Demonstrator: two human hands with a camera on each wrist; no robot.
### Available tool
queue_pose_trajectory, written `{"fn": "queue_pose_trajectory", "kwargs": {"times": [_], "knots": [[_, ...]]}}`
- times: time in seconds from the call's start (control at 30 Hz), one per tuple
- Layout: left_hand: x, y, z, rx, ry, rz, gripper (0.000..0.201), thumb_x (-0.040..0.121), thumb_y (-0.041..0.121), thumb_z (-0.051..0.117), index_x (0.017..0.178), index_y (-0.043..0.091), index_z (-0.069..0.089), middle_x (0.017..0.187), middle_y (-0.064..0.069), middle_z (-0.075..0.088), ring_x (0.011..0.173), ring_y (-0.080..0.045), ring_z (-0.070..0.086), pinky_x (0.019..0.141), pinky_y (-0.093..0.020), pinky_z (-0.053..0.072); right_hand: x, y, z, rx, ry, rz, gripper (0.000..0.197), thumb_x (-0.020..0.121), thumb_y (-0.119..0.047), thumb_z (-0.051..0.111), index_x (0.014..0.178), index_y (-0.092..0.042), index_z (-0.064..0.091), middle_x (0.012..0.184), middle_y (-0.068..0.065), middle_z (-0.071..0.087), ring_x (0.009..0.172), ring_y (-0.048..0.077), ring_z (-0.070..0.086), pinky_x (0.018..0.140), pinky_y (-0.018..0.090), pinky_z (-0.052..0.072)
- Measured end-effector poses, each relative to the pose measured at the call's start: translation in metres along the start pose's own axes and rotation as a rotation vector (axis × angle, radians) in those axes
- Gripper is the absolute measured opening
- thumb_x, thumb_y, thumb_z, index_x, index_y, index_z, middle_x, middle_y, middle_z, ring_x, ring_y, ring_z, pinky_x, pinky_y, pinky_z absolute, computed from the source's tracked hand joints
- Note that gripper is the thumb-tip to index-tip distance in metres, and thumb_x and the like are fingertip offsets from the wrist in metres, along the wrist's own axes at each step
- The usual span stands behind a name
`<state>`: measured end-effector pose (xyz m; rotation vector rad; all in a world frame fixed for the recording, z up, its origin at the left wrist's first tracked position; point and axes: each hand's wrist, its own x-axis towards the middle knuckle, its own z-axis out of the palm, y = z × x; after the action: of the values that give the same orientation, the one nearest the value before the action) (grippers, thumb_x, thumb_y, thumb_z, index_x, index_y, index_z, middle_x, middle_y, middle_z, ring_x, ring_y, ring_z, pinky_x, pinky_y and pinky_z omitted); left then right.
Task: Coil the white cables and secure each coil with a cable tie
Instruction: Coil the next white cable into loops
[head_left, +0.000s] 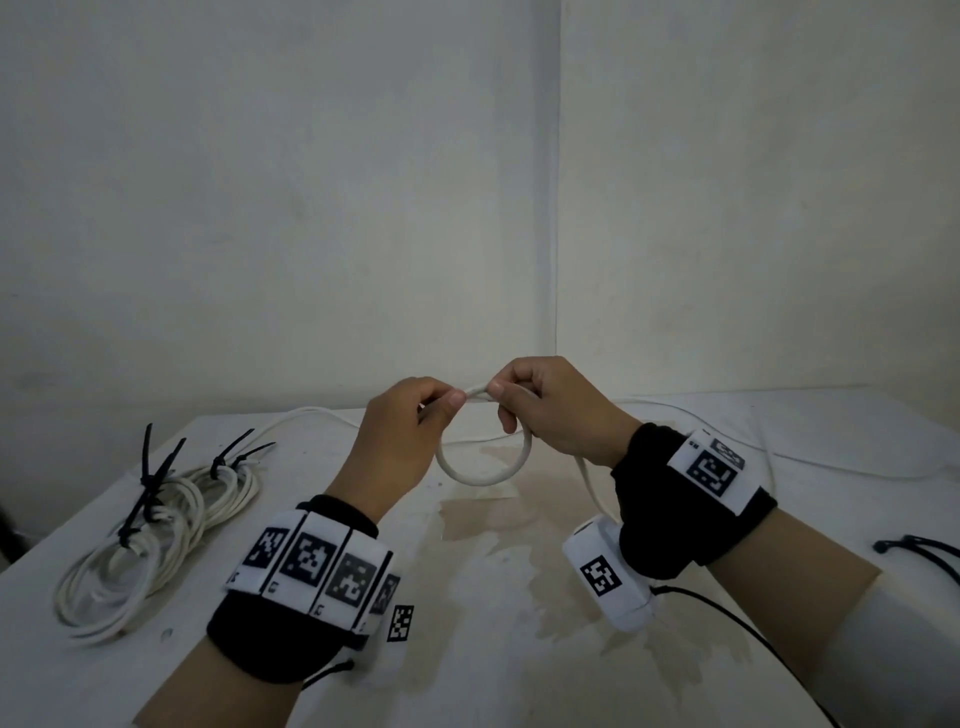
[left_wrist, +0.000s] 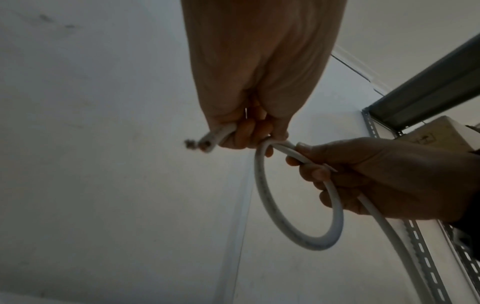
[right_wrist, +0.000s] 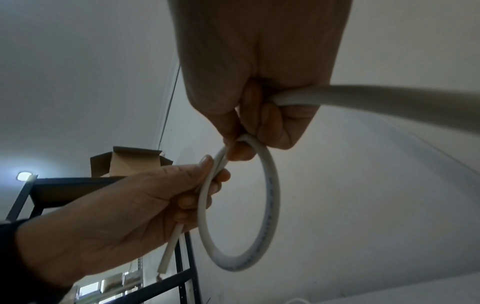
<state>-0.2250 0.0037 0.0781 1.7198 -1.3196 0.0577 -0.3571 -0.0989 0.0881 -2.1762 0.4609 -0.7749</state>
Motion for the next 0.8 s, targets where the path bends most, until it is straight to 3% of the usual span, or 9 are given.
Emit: {"fn": "queue_pose_trajectory", "kwargs": {"times": [0.1,0.2,0.33,0.43,0.5,0.6,0.67,0.7,0.8], "knots": [[-0.002,0.001,0.001,-0.001,0.015,0.016,0.023,0.091,0.024,0.053,0.086,0.006,0.065,0.069,0.006,0.053,0.061,-0.004,0.044,0.057,-0.006,0.035,0.000,0.000,-0.001,-0.014,0.017,-0.003,0.029,0.094,-0.016,0.048,0.067,-0.020,0.056,0.048,-0.011,0.056,0.039,0.003,0.039,0.042,0.010,0.030],[-0.003,0.002,0.001,-0.017,0.051,0.016,0.025,0.089,0.026,0.057,0.082,0.005,0.067,0.063,0.005,0.051,0.056,-0.004,0.046,0.055,-0.008,0.035,0.000,0.002,0.001,0.014,0.011,0.019,0.026,0.094,-0.017,0.047,0.070,-0.020,0.057,0.056,-0.008,0.060,0.041,0.004,0.037,0.044,0.012,0.031],[-0.003,0.004,0.001,-0.031,0.067,0.013,0.023,0.087,0.025,0.061,0.077,0.005,0.066,0.057,0.008,0.049,0.054,0.010,0.048,0.054,-0.006,0.036,0.000,0.003,0.002,0.110,-0.003,0.075,0.025,0.093,-0.017,0.046,0.072,-0.013,0.058,0.054,-0.007,0.057,0.043,0.005,0.035,0.048,0.020,0.032],[-0.005,0.007,0.001,-0.034,0.068,-0.004,0.022,0.086,0.026,0.061,0.078,0.006,0.067,0.062,0.009,0.055,0.057,0.011,0.050,0.056,-0.005,0.036,0.000,0.002,0.003,0.064,0.008,0.051,0.030,0.093,-0.025,0.052,0.066,-0.013,0.057,0.053,-0.007,0.052,0.042,0.002,0.037,0.047,0.015,0.033],[-0.006,0.008,0.001,-0.031,0.055,-0.015,0.022,0.086,0.027,0.061,0.078,0.007,0.067,0.064,0.009,0.056,0.058,0.002,0.052,0.056,-0.005,0.037,-0.001,0.002,0.003,0.043,0.017,0.023,0.033,0.093,-0.026,0.053,0.061,-0.017,0.055,0.053,-0.004,0.051,0.040,0.001,0.039,0.045,0.010,0.031],[-0.006,0.006,-0.001,-0.039,-0.031,-0.093,0.025,0.091,0.026,0.054,0.078,0.008,0.065,0.064,0.005,0.055,0.058,-0.006,0.048,0.058,-0.009,0.038,-0.002,0.002,0.002,0.014,0.018,0.013,0.032,0.093,-0.023,0.053,0.062,-0.019,0.056,0.055,-0.003,0.053,0.038,0.001,0.041,0.043,0.008,0.030],[-0.005,0.003,-0.007,-0.155,-0.108,-0.219,0.028,0.094,0.021,0.046,0.082,0.007,0.067,0.068,0.000,0.057,0.062,-0.012,0.054,0.069,-0.026,0.048,-0.001,0.006,-0.001,0.000,0.025,0.031,0.032,0.093,-0.023,0.052,0.062,-0.018,0.056,0.055,-0.004,0.055,0.038,0.002,0.040,0.042,0.009,0.030],[-0.007,0.001,-0.012,-0.222,-0.154,-0.282,0.028,0.095,0.018,0.044,0.084,0.009,0.068,0.071,-0.001,0.059,0.064,-0.012,0.057,0.070,-0.028,0.051,-0.001,0.009,-0.003,-0.004,0.028,0.043,0.031,0.093,-0.022,0.052,0.063,-0.017,0.057,0.056,-0.004,0.055,0.038,0.002,0.039,0.043,0.010,0.031],[-0.012,-0.002,-0.024,-0.355,-0.331,-0.353,0.024,0.095,0.013,0.045,0.085,0.015,0.067,0.071,0.002,0.063,0.064,-0.004,0.060,0.067,-0.017,0.051,-0.002,0.016,-0.005,-0.019,0.038,0.055,0.031,0.093,-0.021,0.052,0.063,-0.016,0.059,0.053,-0.009,0.055,0.039,0.003,0.039,0.044,0.011,0.030]]}}
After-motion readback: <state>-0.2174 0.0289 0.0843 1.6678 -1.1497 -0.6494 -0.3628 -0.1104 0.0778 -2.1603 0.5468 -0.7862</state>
